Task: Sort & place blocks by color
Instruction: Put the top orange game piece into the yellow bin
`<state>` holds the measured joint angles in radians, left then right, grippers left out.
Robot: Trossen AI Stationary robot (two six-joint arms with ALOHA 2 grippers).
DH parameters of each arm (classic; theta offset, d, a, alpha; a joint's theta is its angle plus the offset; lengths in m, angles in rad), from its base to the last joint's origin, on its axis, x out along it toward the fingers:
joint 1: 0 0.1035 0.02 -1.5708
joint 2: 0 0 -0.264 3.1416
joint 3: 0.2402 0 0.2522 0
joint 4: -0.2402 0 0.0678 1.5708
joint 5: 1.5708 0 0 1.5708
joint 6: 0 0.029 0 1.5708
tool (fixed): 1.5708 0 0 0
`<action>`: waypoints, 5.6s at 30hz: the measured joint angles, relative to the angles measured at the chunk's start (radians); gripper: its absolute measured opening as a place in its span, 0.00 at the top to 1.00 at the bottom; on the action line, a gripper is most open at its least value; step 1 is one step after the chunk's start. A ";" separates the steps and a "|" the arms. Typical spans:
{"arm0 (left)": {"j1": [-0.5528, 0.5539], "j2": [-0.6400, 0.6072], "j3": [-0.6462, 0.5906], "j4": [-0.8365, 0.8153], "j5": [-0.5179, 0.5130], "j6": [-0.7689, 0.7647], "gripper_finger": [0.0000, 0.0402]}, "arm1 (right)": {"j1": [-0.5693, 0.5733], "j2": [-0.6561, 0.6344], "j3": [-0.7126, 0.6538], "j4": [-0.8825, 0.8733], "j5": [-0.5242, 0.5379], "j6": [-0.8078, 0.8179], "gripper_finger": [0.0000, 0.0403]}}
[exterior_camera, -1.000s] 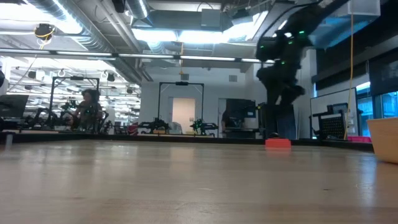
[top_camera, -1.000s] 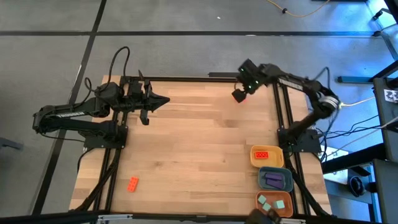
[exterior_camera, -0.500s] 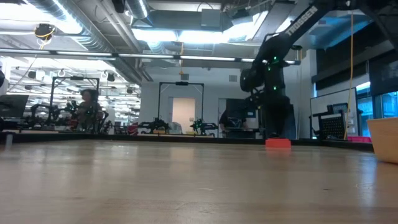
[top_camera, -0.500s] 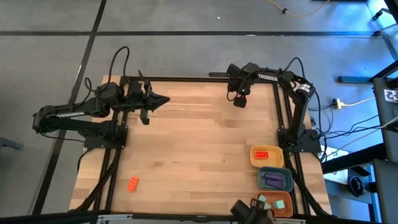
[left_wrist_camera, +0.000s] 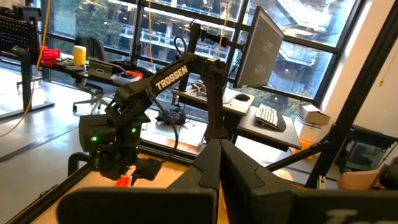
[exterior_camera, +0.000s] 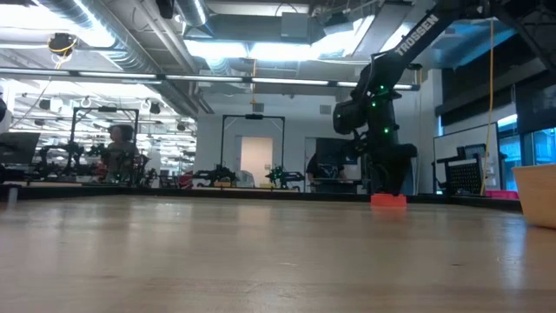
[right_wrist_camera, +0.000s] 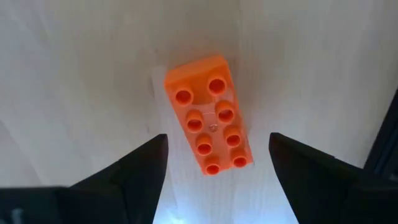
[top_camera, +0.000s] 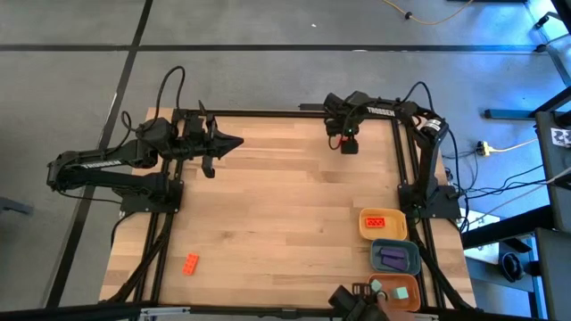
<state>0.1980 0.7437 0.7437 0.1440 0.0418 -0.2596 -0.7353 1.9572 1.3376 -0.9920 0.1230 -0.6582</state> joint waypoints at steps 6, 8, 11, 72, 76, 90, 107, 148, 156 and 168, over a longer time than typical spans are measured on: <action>0.000 0.000 0.000 0.000 0.000 0.000 1.00 | 0.007 0.000 0.000 0.040 0.000 -0.057 0.30; 0.000 0.000 0.000 0.000 0.000 0.000 1.00 | 0.015 0.000 0.000 0.059 0.008 -0.061 0.30; 0.000 0.000 0.000 0.000 0.000 0.000 1.00 | 0.027 0.001 0.000 0.063 0.009 -0.083 0.30; 0.000 0.000 0.001 -0.003 0.105 0.007 1.00 | 0.590 -0.861 -0.553 1.157 -0.320 1.022 0.65; 0.000 0.000 0.001 -0.003 0.098 0.007 1.00 | 0.685 -0.866 -0.550 1.265 -0.169 0.988 0.65; 0.000 0.000 0.001 -0.002 0.099 0.001 1.00 | 0.715 -0.866 -0.518 1.263 -0.124 0.948 0.65; 0.000 0.000 0.001 -0.002 0.099 0.000 1.00 | 0.715 -0.866 -0.518 1.264 -0.125 0.945 0.65; 0.000 0.000 0.000 -0.001 0.155 0.000 1.00 | 1.206 -0.725 -0.445 -0.072 -0.303 1.438 0.65; 0.000 0.000 0.000 -0.001 0.155 0.000 1.00 | 1.214 -0.737 -0.604 -0.030 -0.250 1.485 0.65; 0.000 0.000 0.000 -0.001 0.147 0.000 1.00 | 1.213 -0.737 -0.684 0.054 -0.256 1.467 0.65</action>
<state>0.1978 0.7437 0.7433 0.1432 0.1885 -0.2592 0.4778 1.2198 0.6533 -0.9377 -0.1332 0.8092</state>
